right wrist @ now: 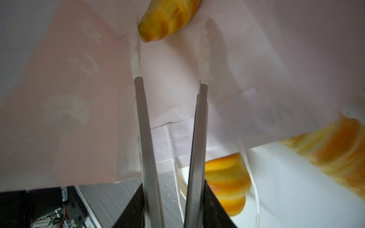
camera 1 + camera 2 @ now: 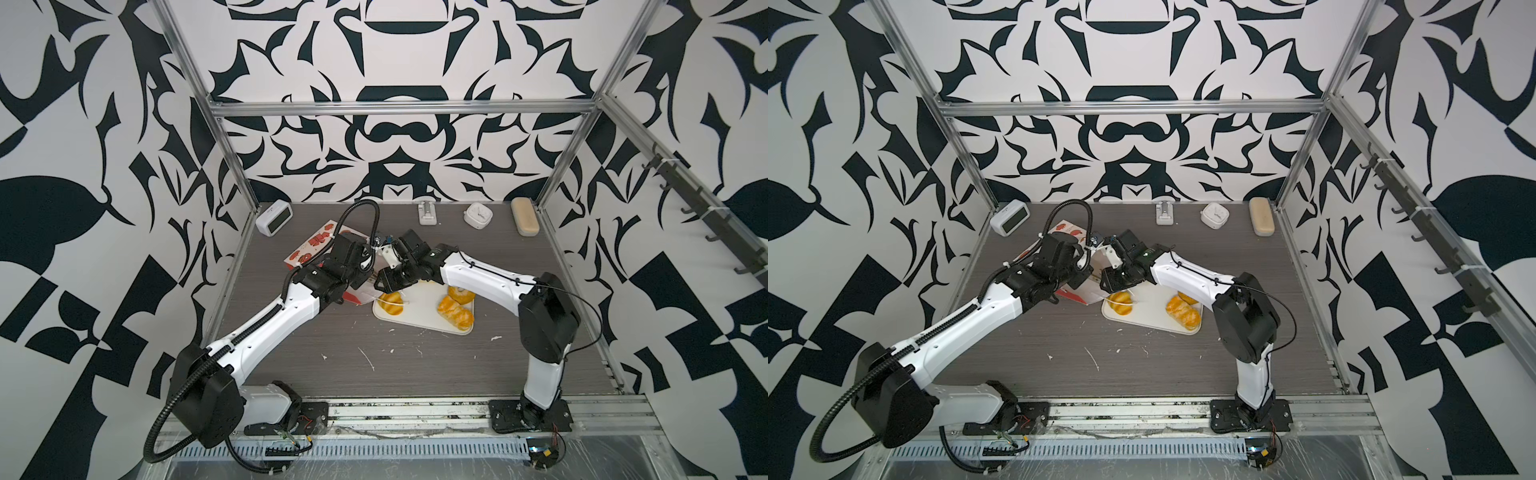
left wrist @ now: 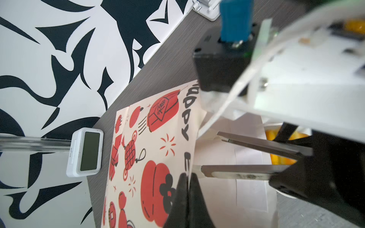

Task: Take the fake bread out of the paper bag
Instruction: 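Close the right tongs on the croissant inside the bag held by left gripper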

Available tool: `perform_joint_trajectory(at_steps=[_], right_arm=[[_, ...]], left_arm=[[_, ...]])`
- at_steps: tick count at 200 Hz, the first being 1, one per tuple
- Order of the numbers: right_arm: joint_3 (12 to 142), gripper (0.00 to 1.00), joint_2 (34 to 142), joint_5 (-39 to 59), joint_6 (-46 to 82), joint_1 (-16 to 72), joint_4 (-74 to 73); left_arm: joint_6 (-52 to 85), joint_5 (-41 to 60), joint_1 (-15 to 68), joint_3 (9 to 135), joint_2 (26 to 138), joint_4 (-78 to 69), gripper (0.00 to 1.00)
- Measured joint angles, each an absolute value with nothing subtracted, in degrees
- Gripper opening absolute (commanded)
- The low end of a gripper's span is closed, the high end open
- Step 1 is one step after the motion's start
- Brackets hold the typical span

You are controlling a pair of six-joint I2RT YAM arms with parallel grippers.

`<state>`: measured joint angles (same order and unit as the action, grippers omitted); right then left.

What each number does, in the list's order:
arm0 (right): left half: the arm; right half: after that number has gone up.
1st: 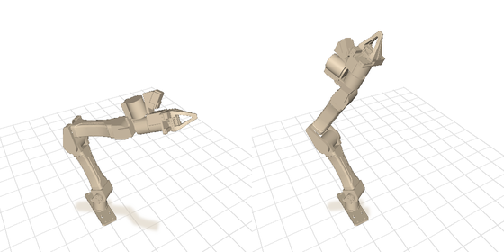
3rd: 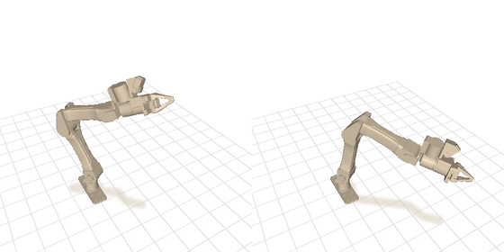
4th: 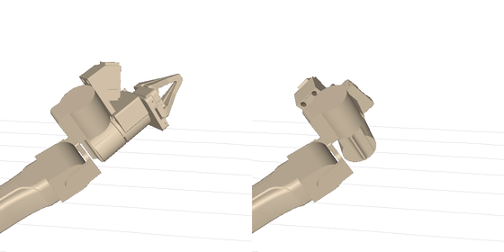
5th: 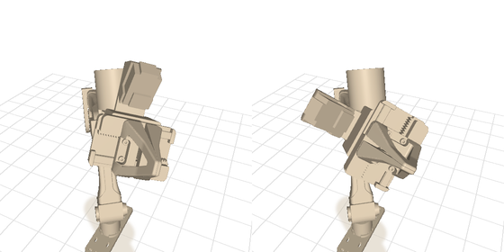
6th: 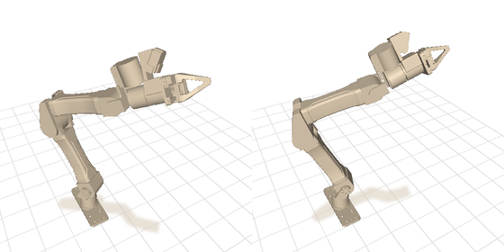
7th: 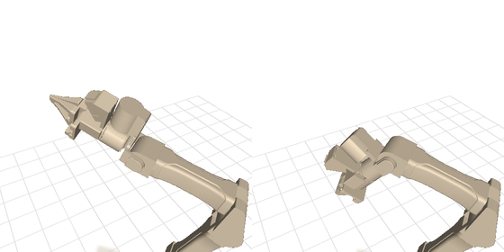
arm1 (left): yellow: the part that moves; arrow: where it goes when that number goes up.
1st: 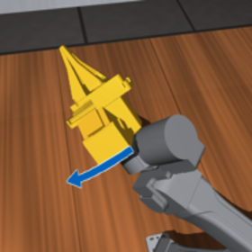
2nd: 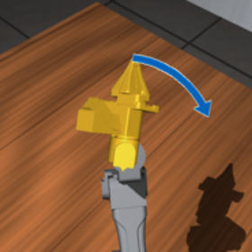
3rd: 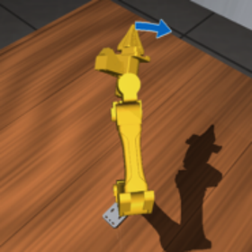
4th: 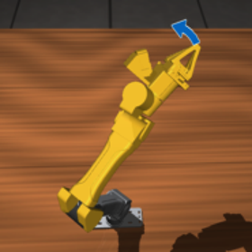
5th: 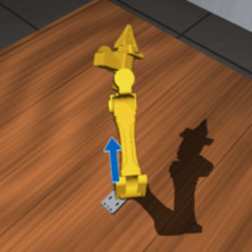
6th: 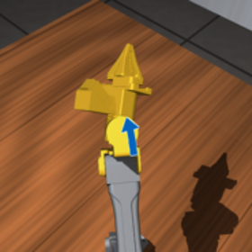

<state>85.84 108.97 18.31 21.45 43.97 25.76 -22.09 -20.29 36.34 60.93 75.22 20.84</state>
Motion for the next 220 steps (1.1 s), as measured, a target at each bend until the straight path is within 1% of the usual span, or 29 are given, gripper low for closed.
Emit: perform_joint_trajectory(at_steps=[52, 75, 98, 117, 142, 182, 220], right_arm=[[90.5, 0.43, 113.3, 20.4, 23.5, 44.0, 25.2], [91.7, 0.38, 114.6, 21.0, 24.1, 44.0, 24.5], [92.1, 0.3, 115.3, 21.9, 25.0, 44.0, 23.9], [92.1, 0.28, 115.6, 22.3, 25.8, 44.0, 23.4], [92.0, 0.22, 115.6, 22.5, 26.5, 44.0, 22.3], [88.4, 0.2, 114.4, 22.2, 26.9, 44.0, 20.1], [85.0, 0.19, 110.6, 21.1, 26.8, 43.5, 19.8]], left_arm=[[-22.1, -21.1, 35.7, 60.4, 75.3, 20.8, 0.0], [-21.9, -21.6, 35.4, 60.4, 75.5, 20.7, 0.0], [-21.8, -21.7, 35.2, 60.4, 75.5, 20.4, 0.0], [-21.8, -21.8, 35.2, 60.4, 75.6, 20.3, 0.0], [-21.6, -21.9, 35.2, 60.3, 75.6, 19.9, 0.0], [-21.4, -21.6, 35.3, 59.1, 75.5, 19.2, 0.0], [-21.0, -20.9, 35.7, 58.5, 75.1, 19.5, 0.0]])
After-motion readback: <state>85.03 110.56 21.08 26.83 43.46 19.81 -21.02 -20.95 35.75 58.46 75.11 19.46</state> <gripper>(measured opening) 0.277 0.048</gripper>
